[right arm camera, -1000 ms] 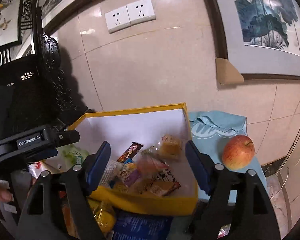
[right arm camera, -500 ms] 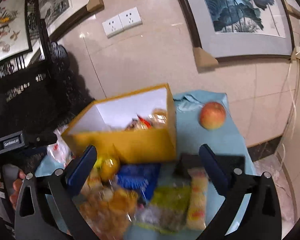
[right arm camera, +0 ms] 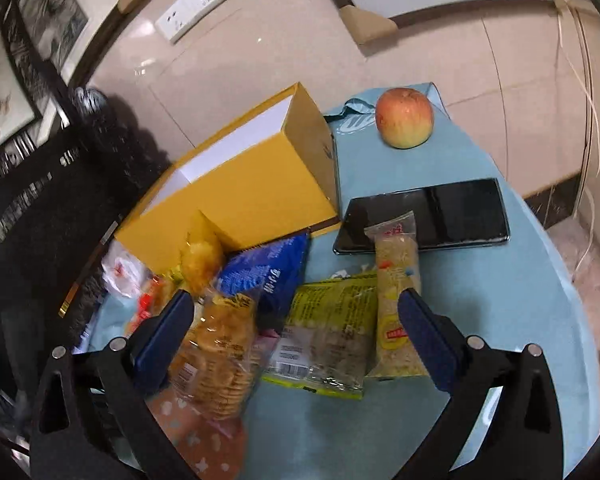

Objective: Organize snacks
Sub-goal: 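Move both tools back over the snack pile, then grasp the brown-printed bread packet with the left tool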

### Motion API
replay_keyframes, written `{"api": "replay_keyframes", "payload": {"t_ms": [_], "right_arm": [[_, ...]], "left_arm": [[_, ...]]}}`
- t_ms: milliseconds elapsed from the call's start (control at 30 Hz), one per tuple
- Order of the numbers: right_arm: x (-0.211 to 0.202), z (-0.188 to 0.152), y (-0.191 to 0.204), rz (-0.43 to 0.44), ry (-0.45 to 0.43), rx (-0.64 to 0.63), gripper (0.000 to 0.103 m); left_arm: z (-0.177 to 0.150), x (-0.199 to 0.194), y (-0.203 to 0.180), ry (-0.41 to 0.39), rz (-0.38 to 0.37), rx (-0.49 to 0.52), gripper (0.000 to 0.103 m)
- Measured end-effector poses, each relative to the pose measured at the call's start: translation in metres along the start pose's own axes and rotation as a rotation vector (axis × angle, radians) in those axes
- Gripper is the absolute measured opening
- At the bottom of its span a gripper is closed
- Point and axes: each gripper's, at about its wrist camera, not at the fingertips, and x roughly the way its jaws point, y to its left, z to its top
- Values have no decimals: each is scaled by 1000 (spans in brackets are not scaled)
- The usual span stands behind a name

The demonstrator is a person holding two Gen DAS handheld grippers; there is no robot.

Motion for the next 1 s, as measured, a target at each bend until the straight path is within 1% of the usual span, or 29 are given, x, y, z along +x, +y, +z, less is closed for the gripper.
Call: {"api": "replay_keyframes", "payload": {"t_ms": [33, 133, 233, 267, 300, 333, 367, 467, 500, 533, 600, 633, 667, 767, 833, 933, 1000], "right_arm": [[-1, 0, 1, 9, 2, 9, 102], [-7, -2, 7, 30, -13, -5, 102], [-8, -5, 15, 44, -4, -35, 102], [-8, -6, 18, 51, 0, -47, 102], [-8, -7, 22, 55, 1, -59, 102], [-9, -9, 25, 57, 2, -77, 102], [-9, -10, 28, 55, 2, -90, 102], [-8, -14, 34, 47, 5, -133, 102], [-6, -15, 35, 42, 8, -141, 102], [-5, -14, 35, 39, 12, -143, 102], [-1, -15, 33, 30, 24, -140, 102], [1, -14, 30, 20, 32, -132, 102], [2, -15, 29, 16, 36, -127, 102], [6, -16, 26, 9, 58, -118, 102], [8, -19, 30, 20, 87, -135, 102], [12, -28, 44, 42, 127, -210, 102], [14, -35, 54, 72, 147, -264, 102]], "left_arm": [[0, 3, 1, -3, -1, -9, 101], [6, 15, 12, 11, -1, -85, 101], [13, 31, 26, 57, -54, -196, 101], [14, 38, 29, 77, -59, -219, 100], [14, 44, 29, 96, -44, -222, 94], [14, 49, 28, 108, -29, -214, 95], [16, 50, 24, 91, -13, -189, 89], [19, 56, 11, 80, 22, -135, 82], [22, 58, 8, 73, 38, -123, 76], [24, 60, 6, 66, 52, -119, 72], [25, 61, 4, 54, 77, -101, 58], [24, 59, 3, 49, 75, -93, 53], [21, 55, 3, 35, 50, -83, 39], [6, 42, 9, 37, 14, -84, 39], [-9, 29, 18, 20, 28, -77, 39], [-28, 13, 39, 0, 28, -125, 39], [-37, 5, 51, -10, 21, -154, 39]]}}
